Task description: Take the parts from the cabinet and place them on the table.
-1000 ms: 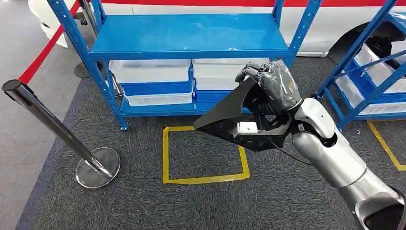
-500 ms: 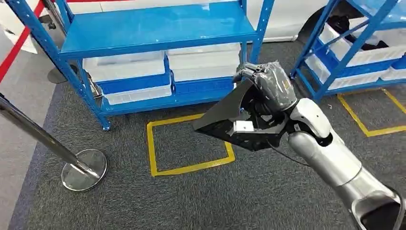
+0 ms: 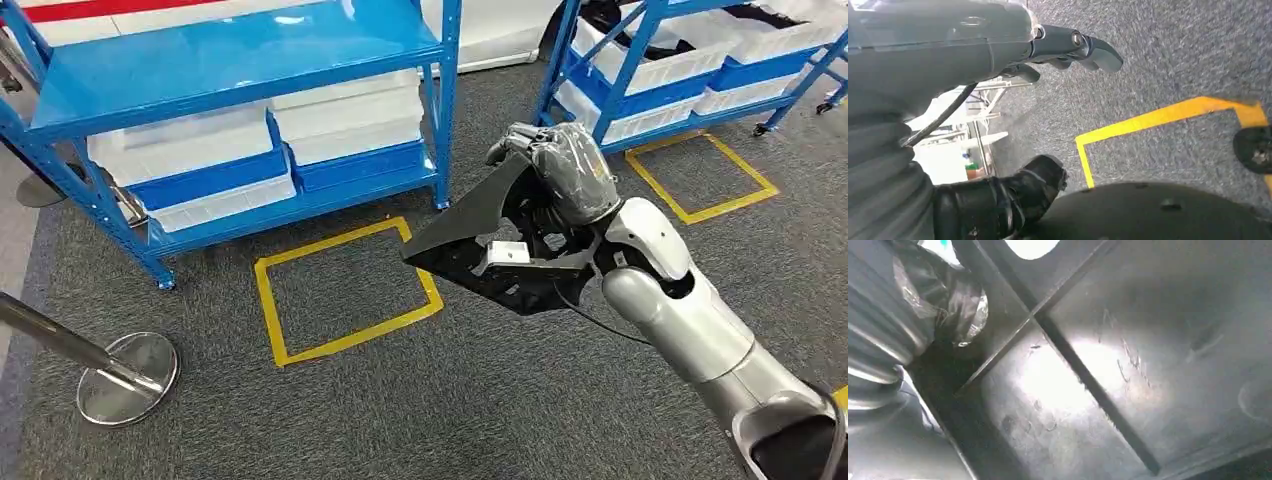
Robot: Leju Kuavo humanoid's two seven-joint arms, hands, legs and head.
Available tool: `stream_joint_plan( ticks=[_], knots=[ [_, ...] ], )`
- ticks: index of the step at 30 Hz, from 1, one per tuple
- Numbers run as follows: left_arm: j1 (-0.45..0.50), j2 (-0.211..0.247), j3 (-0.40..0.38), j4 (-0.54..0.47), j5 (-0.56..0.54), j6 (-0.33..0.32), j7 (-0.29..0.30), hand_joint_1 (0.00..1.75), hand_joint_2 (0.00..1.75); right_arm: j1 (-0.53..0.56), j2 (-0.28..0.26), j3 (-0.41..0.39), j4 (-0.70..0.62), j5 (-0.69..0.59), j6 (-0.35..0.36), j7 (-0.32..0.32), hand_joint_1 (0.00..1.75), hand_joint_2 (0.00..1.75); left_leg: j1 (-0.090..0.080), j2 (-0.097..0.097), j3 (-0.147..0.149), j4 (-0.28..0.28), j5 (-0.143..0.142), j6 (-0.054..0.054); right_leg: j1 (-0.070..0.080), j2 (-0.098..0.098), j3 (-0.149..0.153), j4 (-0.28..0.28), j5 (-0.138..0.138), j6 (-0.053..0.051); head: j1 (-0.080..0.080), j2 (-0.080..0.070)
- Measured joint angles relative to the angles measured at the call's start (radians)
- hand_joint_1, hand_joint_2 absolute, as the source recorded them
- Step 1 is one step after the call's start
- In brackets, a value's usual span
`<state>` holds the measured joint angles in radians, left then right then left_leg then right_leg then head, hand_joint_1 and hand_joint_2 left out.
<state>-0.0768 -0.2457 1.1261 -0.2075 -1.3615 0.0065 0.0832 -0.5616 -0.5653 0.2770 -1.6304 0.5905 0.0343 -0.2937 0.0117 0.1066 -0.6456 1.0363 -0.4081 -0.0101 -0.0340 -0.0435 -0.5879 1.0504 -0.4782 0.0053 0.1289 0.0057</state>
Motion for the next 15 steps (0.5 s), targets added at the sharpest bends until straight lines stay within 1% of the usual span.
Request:
stream_joint_plan(
  ticks=[1,2,3,4,5,6,7,8,9,10,11,12,13,14,15],
  knots=[
    [0.001,0.001,0.001,0.0,0.0,0.0,0.0,0.0,1.75,-0.003,0.0,0.0,0.001,0.0,0.0,0.0,1.75,1.75,0.002,-0.044,-0.011,0.022,-0.042,-0.008,0.002,0.005,-0.013,0.0,0.011,-0.01,-0.001,0.0],
    [0.001,0.001,0.002,0.0,0.0,0.0,0.0,0.0,1.75,-0.006,0.003,0.0,0.002,0.0,0.0,0.0,1.75,1.75,0.001,-0.078,-0.028,0.074,-0.107,-0.006,0.004,0.011,-0.027,0.0,0.024,-0.02,-0.002,0.0],
    [0.003,0.001,0.003,0.0,0.0,0.0,0.0,0.0,1.75,-0.008,0.006,0.001,0.002,0.0,0.0,0.0,1.75,1.75,-0.001,-0.097,-0.046,0.153,-0.173,-0.004,0.008,0.021,-0.043,0.001,0.037,-0.026,-0.001,0.0],
    [0.005,0.002,0.003,0.0,-0.001,0.0,0.0,0.0,1.75,-0.008,0.009,0.002,0.002,0.0,0.001,0.0,1.75,1.75,-0.002,-0.102,-0.059,0.224,-0.217,0.001,0.014,0.033,-0.058,0.001,0.049,-0.03,-0.001,0.0],
    [0.005,0.002,0.003,0.0,-0.002,0.0,0.0,0.0,1.75,-0.008,0.011,0.003,0.003,0.0,0.001,0.0,1.75,1.75,-0.003,-0.102,-0.065,0.285,-0.238,0.006,0.02,0.045,-0.076,0.002,0.063,-0.031,-0.001,0.0],
    [0.005,0.002,0.003,0.0,-0.002,0.0,0.0,0.0,1.75,-0.008,0.012,0.004,0.005,0.0,0.001,0.0,1.75,1.75,-0.005,-0.103,-0.055,0.305,-0.229,0.013,0.024,0.057,-0.092,0.002,0.076,-0.032,-0.001,0.0],
    [0.004,0.002,0.003,0.0,-0.002,0.0,0.0,0.0,1.75,-0.008,0.013,0.005,0.006,0.0,0.001,0.0,1.75,1.75,-0.01,-0.104,-0.024,0.286,-0.197,0.023,0.028,0.069,-0.109,0.002,0.09,-0.032,-0.001,0.0],
    [0.004,0.002,0.003,0.0,-0.002,0.0,0.0,0.0,1.75,-0.008,0.013,0.006,0.006,0.0,0.001,0.0,1.75,1.75,-0.015,-0.109,0.023,0.232,-0.157,0.034,0.031,0.082,-0.124,0.002,0.104,-0.032,-0.001,0.0],
    [0.003,0.002,0.003,0.0,-0.003,0.0,0.0,0.0,1.75,-0.01,0.013,0.006,0.006,0.0,0.001,0.0,1.75,1.75,-0.023,-0.124,0.084,0.155,-0.129,0.049,0.034,0.094,-0.138,0.002,0.118,-0.032,-0.001,0.0],
    [0.001,0.003,0.003,0.0,-0.003,0.0,0.0,0.0,1.75,-0.012,0.013,0.008,0.006,0.0,0.001,0.001,1.75,1.75,-0.03,-0.165,0.152,0.064,-0.136,0.066,0.031,0.103,-0.147,0.003,0.132,-0.031,-0.001,0.0],
    [0.0,0.008,0.003,-0.002,-0.003,0.0,-0.001,0.0,1.75,-0.016,0.013,0.008,0.006,0.0,0.002,0.002,1.75,1.75,-0.03,-0.192,0.2,-0.023,-0.168,0.079,0.037,0.113,-0.155,0.002,0.144,-0.025,-0.001,0.0],
    [0.001,0.006,0.003,-0.002,-0.003,0.0,-0.001,0.0,1.75,-0.018,0.014,0.01,0.006,0.0,0.002,0.004,1.75,1.75,-0.026,-0.186,0.202,-0.035,-0.168,0.066,0.03,0.118,-0.153,-0.007,0.158,-0.021,-0.001,0.0],
    [0.001,0.006,0.003,-0.002,-0.003,0.0,-0.003,0.0,1.75,-0.021,0.014,0.012,0.008,0.0,0.004,0.004,1.75,1.75,-0.035,-0.18,0.197,-0.035,-0.152,0.065,0.027,0.13,-0.151,-0.017,0.174,-0.015,0.0,0.0],
    [-0.001,0.006,0.003,-0.002,-0.005,0.0,-0.002,0.0,1.75,-0.025,0.014,0.013,0.008,0.0,0.005,0.006,1.75,1.75,-0.035,-0.169,0.196,-0.04,-0.146,0.068,0.023,0.142,-0.151,-0.031,0.194,-0.006,-0.002,0.0],
    [-0.001,0.004,0.003,-0.002,-0.006,-0.002,-0.003,0.0,1.75,-0.026,0.013,0.014,0.01,0.0,0.007,0.008,1.75,1.75,-0.028,-0.153,0.184,-0.059,-0.122,0.07,0.033,0.162,-0.151,-0.051,0.217,0.003,0.0,0.0]
  ],
)
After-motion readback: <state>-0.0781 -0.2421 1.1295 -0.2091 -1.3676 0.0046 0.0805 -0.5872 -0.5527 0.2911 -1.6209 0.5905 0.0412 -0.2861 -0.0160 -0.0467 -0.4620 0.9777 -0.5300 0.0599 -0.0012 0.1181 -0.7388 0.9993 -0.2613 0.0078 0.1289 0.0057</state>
